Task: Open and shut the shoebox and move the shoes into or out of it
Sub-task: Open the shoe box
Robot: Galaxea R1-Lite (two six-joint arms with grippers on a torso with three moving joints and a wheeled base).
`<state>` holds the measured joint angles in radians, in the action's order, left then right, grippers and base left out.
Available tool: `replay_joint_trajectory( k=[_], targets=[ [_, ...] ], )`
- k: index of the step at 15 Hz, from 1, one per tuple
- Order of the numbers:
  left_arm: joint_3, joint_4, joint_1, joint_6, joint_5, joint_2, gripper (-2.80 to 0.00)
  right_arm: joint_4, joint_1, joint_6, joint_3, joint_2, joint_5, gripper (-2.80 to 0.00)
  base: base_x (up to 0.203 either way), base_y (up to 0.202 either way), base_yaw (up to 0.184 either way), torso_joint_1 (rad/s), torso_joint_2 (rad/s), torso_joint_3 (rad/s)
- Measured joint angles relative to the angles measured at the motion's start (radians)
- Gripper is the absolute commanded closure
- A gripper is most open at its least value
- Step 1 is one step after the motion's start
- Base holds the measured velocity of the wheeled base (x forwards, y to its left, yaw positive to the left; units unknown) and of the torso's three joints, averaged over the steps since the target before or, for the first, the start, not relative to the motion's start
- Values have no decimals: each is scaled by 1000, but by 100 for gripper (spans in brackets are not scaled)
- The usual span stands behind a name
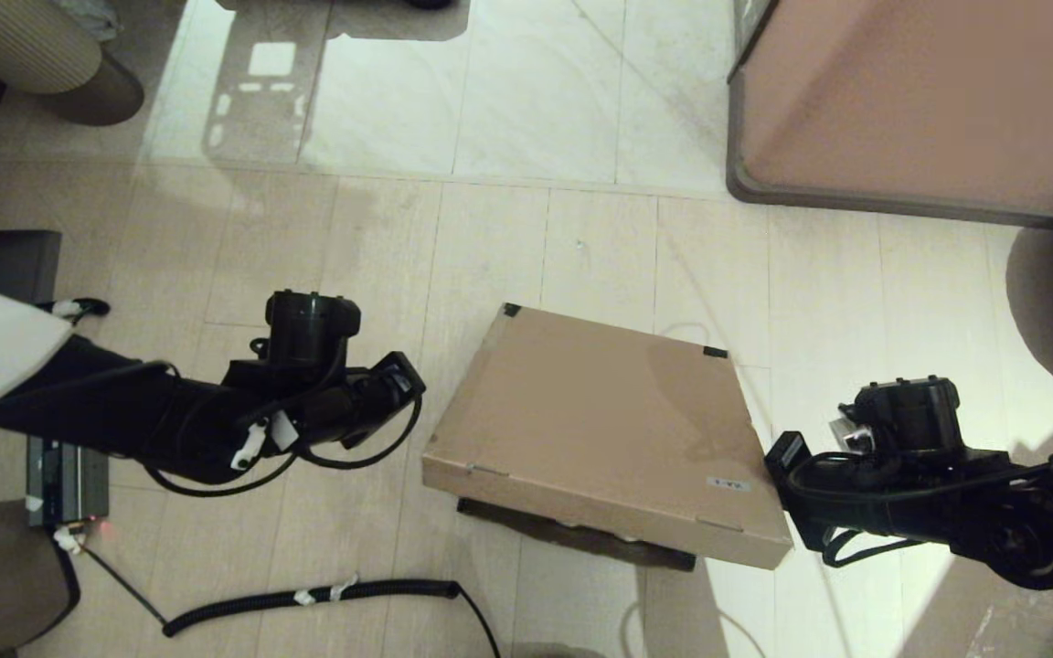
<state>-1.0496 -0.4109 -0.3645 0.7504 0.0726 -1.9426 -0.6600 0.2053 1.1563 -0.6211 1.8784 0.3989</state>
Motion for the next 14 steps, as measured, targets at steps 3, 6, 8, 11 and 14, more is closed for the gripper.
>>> replay_joint_trajectory(
  k=[3,6,8,11,14],
  targets=[
    [4,1,2,0,0,11,0,0,-1,80,-7,-30,12,0,0,0,0,0,0,0],
    [5,8,3,1,2,21,0,0,-16,161,-9,-62,64,0,0,0,0,0,0,0],
    [5,13,3,0,2,26,0,2,-49,210,-11,-84,124,0,0,0,0,0,0,0],
    [5,14,3,0,2,32,0,1,-122,320,-42,-103,164,0,0,0,0,0,0,0],
    [4,20,2,0,2,36,0,0,-177,452,-114,-110,192,0,0,0,0,0,0,0]
  ],
)
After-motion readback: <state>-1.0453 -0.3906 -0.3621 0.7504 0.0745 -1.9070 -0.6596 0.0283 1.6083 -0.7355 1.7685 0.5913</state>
